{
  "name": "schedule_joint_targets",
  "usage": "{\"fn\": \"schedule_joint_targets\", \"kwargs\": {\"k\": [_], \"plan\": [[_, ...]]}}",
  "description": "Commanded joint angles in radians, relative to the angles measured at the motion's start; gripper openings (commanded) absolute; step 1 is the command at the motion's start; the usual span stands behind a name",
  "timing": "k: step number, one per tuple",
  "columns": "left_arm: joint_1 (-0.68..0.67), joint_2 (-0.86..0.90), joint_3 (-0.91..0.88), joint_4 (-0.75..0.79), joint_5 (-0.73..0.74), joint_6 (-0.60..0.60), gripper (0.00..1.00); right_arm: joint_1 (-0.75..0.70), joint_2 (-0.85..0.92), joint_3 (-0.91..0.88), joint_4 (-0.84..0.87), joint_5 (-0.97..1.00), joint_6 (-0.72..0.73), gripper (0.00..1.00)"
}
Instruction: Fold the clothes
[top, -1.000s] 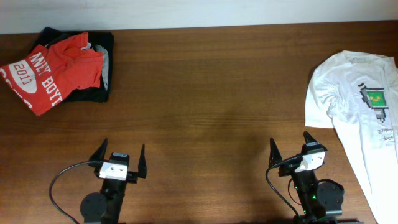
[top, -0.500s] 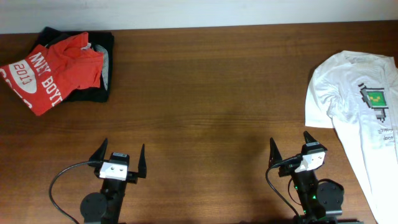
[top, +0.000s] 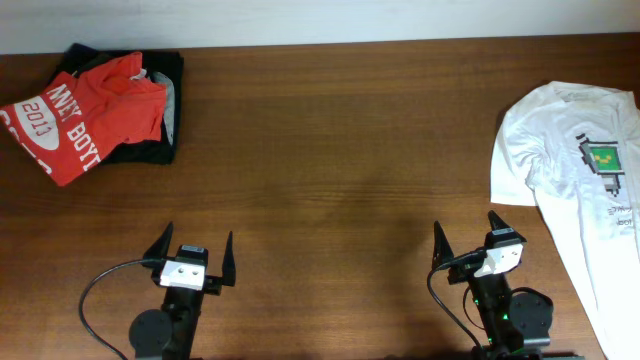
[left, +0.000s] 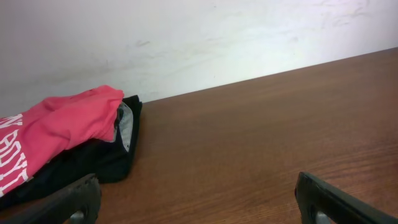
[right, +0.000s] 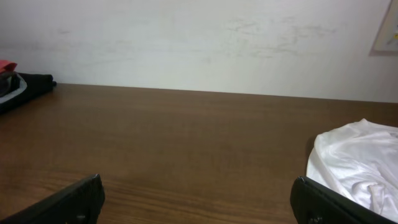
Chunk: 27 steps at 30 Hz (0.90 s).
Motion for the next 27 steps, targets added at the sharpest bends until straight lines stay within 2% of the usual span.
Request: {"fn": "schedule_joint_targets", "kwargs": {"k": [1,8,9,10,11,12,13,16,17,18,20,24,27], "plan": [[0.005,-0.004,-0.006,-0.001,-0.004,0.012,0.99,0.007,-0.006,-0.005,-0.006,0.012,0.001,0.99],[0.005,-0.004,-0.006,-0.001,-0.004,0.012,0.99,0.008,-0.006,-0.005,-0.005,0.006,0.003,0.99],[0.005,-0.004,-0.006,-0.001,-0.004,0.012,0.99,0.008,-0.006,-0.005,-0.001,-0.060,0.056,0.99],[0.005,-0.004,-0.006,-0.001,-0.004,0.012,0.99,0.008,-0.006,-0.005,0.006,-0.185,0.182,0.99],[0.005,-0.004,-0.006,-0.001,-0.004,0.012,0.99,0.008,-0.006,-0.005,0.014,-0.492,0.504,0.99],[0.005,-0.004,-0.006,-0.001,-0.004,0.012,0.99,0.008,-0.006,-0.005,0.013,-0.528,0.616,0.99],[0.005,-0.004,-0.006,-0.001,-0.004,0.012,0.99,0.008,-0.006,-0.005,0.022,-0.529,0.646,0.99],[0.005,-0.004,-0.006,-0.001,-0.004,0.012,0.99,0.007,-0.006,-0.002,0.275,-0.514,0.646,0.99],[0.005,-0.004,-0.006,-0.001,-0.004,0.012,0.99,0.007,-0.006,0.028,0.328,-0.441,0.645,0.99],[0.005,-0.004,-0.006,-0.001,-0.004,0.012,0.99,0.006,0.003,0.080,0.327,-0.353,0.636,0.99],[0.005,-0.004,-0.006,-0.001,-0.004,0.012,0.99,0.006,0.093,0.216,0.312,-0.262,0.519,0.99],[0.005,-0.004,-0.006,-0.001,-0.004,0.012,0.99,-0.004,0.603,0.621,0.111,-0.027,0.225,0.99],[0.005,-0.004,-0.006,-0.001,-0.004,0.012,0.99,-0.119,0.993,1.023,-0.161,0.039,0.116,0.99]]}}
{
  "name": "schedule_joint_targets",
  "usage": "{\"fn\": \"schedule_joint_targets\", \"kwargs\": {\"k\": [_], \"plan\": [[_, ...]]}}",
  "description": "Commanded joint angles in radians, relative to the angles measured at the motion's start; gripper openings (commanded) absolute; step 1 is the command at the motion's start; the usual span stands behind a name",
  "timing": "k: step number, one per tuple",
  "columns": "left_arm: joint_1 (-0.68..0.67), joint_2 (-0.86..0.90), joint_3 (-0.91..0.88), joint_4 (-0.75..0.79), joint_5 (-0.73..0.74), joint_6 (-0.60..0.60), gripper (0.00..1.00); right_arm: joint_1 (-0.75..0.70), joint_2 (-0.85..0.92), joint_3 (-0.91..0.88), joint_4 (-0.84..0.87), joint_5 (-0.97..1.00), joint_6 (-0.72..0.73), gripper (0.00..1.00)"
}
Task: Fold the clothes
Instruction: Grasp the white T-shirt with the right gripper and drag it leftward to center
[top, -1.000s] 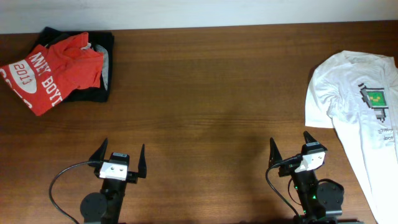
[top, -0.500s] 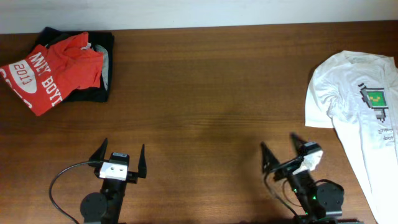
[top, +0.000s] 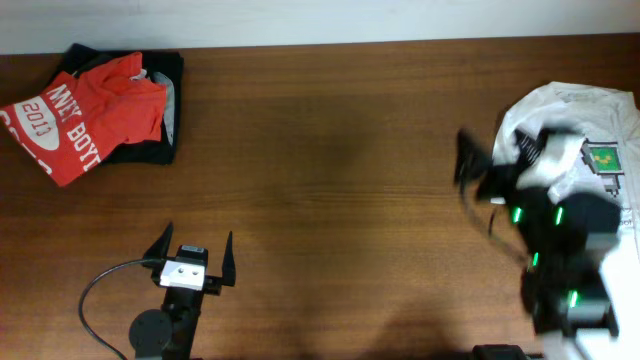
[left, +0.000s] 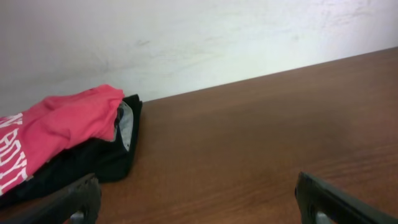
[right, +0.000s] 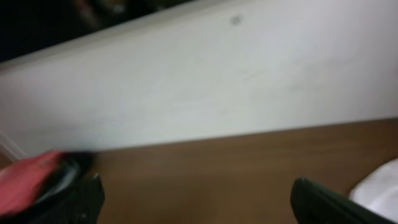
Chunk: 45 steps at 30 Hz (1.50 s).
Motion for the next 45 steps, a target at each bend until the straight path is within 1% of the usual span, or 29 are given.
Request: {"fn": "schedule_joint_targets", "kwargs": {"k": [1,2,3,5,7,8,9,11,12,13,14,16,18,21,22,24,25,27,30,31,33,34,35,36,39,43,44,45], "plan": [[0.005,-0.005,-0.006,-0.001,-0.003,0.012,0.99,-0.121,0.292,0.341,-0.222,0.079,-0.144,0.99],[0.005,-0.005,-0.006,-0.001,-0.003,0.012,0.99,-0.188,0.454,0.502,-0.361,0.079,-0.193,0.99],[0.005,-0.005,-0.006,-0.001,-0.003,0.012,0.99,-0.232,0.571,0.608,-0.450,0.080,-0.220,0.99],[0.005,-0.005,-0.006,-0.001,-0.003,0.012,0.99,-0.296,0.811,0.789,-0.606,0.178,-0.237,0.99],[0.005,-0.005,-0.006,-0.001,-0.003,0.012,0.99,-0.320,0.945,0.855,-0.648,0.248,-0.275,0.99],[0.005,-0.005,-0.006,-0.001,-0.003,0.012,0.99,-0.324,1.015,0.859,-0.637,0.283,-0.303,0.99],[0.005,-0.005,-0.006,-0.001,-0.003,0.012,0.99,-0.324,1.048,0.859,-0.626,0.293,-0.312,1.00],[0.005,-0.005,-0.006,-0.001,-0.003,0.012,0.99,-0.324,1.157,0.859,-0.588,0.298,-0.365,0.90],[0.005,-0.005,-0.006,-0.001,-0.003,0.012,0.99,-0.325,1.201,0.859,-0.570,0.320,-0.367,0.90],[0.005,-0.005,-0.006,-0.001,-0.003,0.012,0.99,-0.325,1.273,0.859,-0.545,0.320,-0.367,0.81],[0.005,-0.005,-0.006,-0.001,-0.003,0.012,0.99,-0.323,1.313,0.859,-0.536,0.308,-0.367,0.70],[0.005,-0.005,-0.006,-0.001,-0.003,0.012,0.99,-0.323,1.350,0.859,-0.534,0.258,-0.367,0.61],[0.005,-0.005,-0.006,-0.001,-0.003,0.012,0.99,-0.323,1.373,0.858,-0.542,0.204,-0.367,0.56],[0.005,-0.005,-0.006,-0.001,-0.003,0.012,0.99,-0.322,1.383,0.855,-0.564,0.127,-0.368,0.58],[0.005,-0.005,-0.006,-0.001,-0.003,0.012,0.99,-0.322,1.383,0.855,-0.573,0.091,-0.397,0.63],[0.005,-0.005,-0.006,-0.001,-0.003,0.012,0.99,-0.307,1.382,0.855,-0.597,0.072,-0.434,0.68],[0.005,-0.005,-0.006,-0.001,-0.003,0.012,0.99,-0.294,1.382,0.855,-0.608,0.074,-0.460,0.68],[0.005,-0.005,-0.006,-0.001,-0.003,0.012,0.99,-0.268,1.376,0.866,-0.634,0.080,-0.469,0.72],[0.005,-0.005,-0.006,-0.001,-0.003,0.012,0.99,-0.240,1.329,0.870,-0.687,0.074,-0.534,0.73],[0.005,-0.005,-0.006,-0.001,-0.003,0.012,0.99,-0.218,1.323,0.869,-0.740,0.073,-0.569,0.73],[0.005,-0.005,-0.006,-0.001,-0.003,0.012,0.99,-0.197,1.339,0.867,-0.782,0.077,-0.568,0.72],[0.005,-0.005,-0.006,-0.001,-0.003,0.012,0.99,-0.192,1.339,0.867,-0.787,0.082,-0.536,0.72],[0.005,-0.005,-0.006,-0.001,-0.003,0.012,0.99,-0.192,1.339,0.867,-0.789,0.086,-0.510,0.69],[0.005,-0.005,-0.006,-0.001,-0.003,0.012,0.99,-0.192,1.344,0.867,-0.796,0.135,-0.477,0.68],[0.005,-0.005,-0.006,-0.001,-0.003,0.012,0.99,-0.193,1.355,0.867,-0.816,0.218,-0.478,0.68],[0.005,-0.005,-0.006,-0.001,-0.003,0.012,0.99,-0.194,1.400,0.867,-0.812,0.237,-0.479,0.68],[0.005,-0.005,-0.006,-0.001,-0.003,0.012,0.99,-0.194,1.407,0.867,-0.812,0.236,-0.478,0.56],[0.005,-0.005,-0.006,-0.001,-0.003,0.012,0.99,-0.194,1.409,0.867,-0.810,0.235,-0.478,0.27]]}}
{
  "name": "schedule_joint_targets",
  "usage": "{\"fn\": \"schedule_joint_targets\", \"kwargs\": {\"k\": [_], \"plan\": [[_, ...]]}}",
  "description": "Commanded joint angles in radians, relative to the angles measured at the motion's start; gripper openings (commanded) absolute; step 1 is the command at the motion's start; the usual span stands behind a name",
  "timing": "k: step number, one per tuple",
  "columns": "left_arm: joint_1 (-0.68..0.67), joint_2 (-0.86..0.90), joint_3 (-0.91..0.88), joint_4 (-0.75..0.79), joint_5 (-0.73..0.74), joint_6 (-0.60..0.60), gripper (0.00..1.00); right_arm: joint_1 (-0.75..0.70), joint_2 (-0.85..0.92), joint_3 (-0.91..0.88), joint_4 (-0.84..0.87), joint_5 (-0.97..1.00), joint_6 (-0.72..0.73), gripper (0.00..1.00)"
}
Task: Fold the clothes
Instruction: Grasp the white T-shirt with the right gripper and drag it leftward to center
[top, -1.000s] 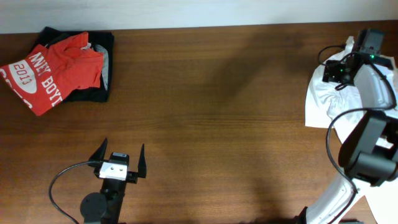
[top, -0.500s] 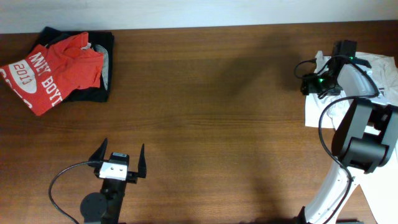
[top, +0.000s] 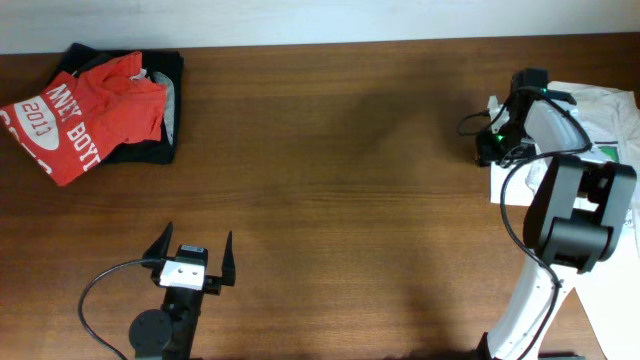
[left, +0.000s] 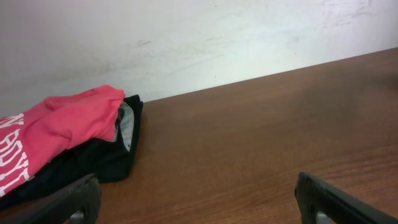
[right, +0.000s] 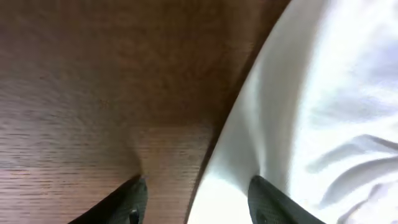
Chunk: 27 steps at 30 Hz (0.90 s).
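A white T-shirt (top: 612, 108) with a green print lies spread at the table's right edge. My right gripper (top: 490, 148) is down at its left hem. In the right wrist view the right gripper (right: 199, 205) is open and straddles the hem: one finger (right: 132, 200) over bare wood, the other (right: 268, 198) over the white cloth (right: 323, 93). My left gripper (top: 192, 262) rests open near the front left, and in the left wrist view the left gripper (left: 199, 208) holds nothing.
A red printed shirt (top: 85, 110) lies on a folded black garment (top: 160, 150) at the back left corner; the same red shirt (left: 56, 130) appears in the left wrist view. The brown wooden table (top: 330, 180) meets a pale wall (left: 199, 43) at the back.
My right arm has gone from hovering over the shirt's left part to the left hem, low at the table, jaws open across the cloth edge. The left arm has not moved.
Both grippers first rested open at the table's front edge, the white shirt lying untouched at the right. Then the right arm was raised over the shirt's left side. Now it is down at the hem, open across it.
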Motion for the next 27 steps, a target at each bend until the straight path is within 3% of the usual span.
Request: {"fn": "schedule_joint_targets", "kwargs": {"k": [1,2,8,12,15,19,21,22,23,24,27], "plan": [[0.004,-0.004,-0.006,-0.001,-0.001,0.012,0.99,0.002,0.023,0.016,-0.001,0.016,0.010,0.10],[0.004,-0.004,-0.006,-0.001,-0.001,0.012,0.99,0.003,0.023,0.016,-0.007,0.013,0.013,0.04],[0.004,-0.004,-0.006,-0.001,-0.001,0.012,0.99,0.129,-0.004,0.029,-0.024,-0.093,0.014,0.04],[0.004,-0.004,-0.006,-0.001,-0.001,0.012,0.99,0.399,-0.004,0.054,-0.017,-0.124,-0.002,0.04],[0.004,-0.004,-0.006,-0.001,-0.001,0.012,0.99,0.610,-0.004,0.070,0.005,-0.314,0.011,0.04],[0.004,-0.004,-0.006,-0.001,-0.001,0.012,0.99,0.863,-0.004,0.111,0.064,-0.377,0.143,0.04],[0.004,-0.004,-0.006,-0.001,-0.001,0.012,0.99,0.954,-0.004,0.221,0.032,-0.377,0.230,0.04],[0.004,-0.004,-0.006,-0.001,0.000,0.012,0.99,0.964,-0.004,0.306,-0.026,-0.377,0.230,0.43],[0.004,-0.004,-0.006,-0.001,-0.001,0.012,0.99,0.953,-0.004,0.377,-0.083,-0.376,0.230,0.94],[0.004,-0.004,-0.006,-0.001,-0.001,0.012,0.99,0.929,-0.004,0.452,-0.146,-0.376,0.233,0.99],[0.004,-0.004,-0.006,-0.001,-0.001,0.012,0.99,0.763,-0.005,0.715,-0.424,-0.312,0.290,0.99]]}}
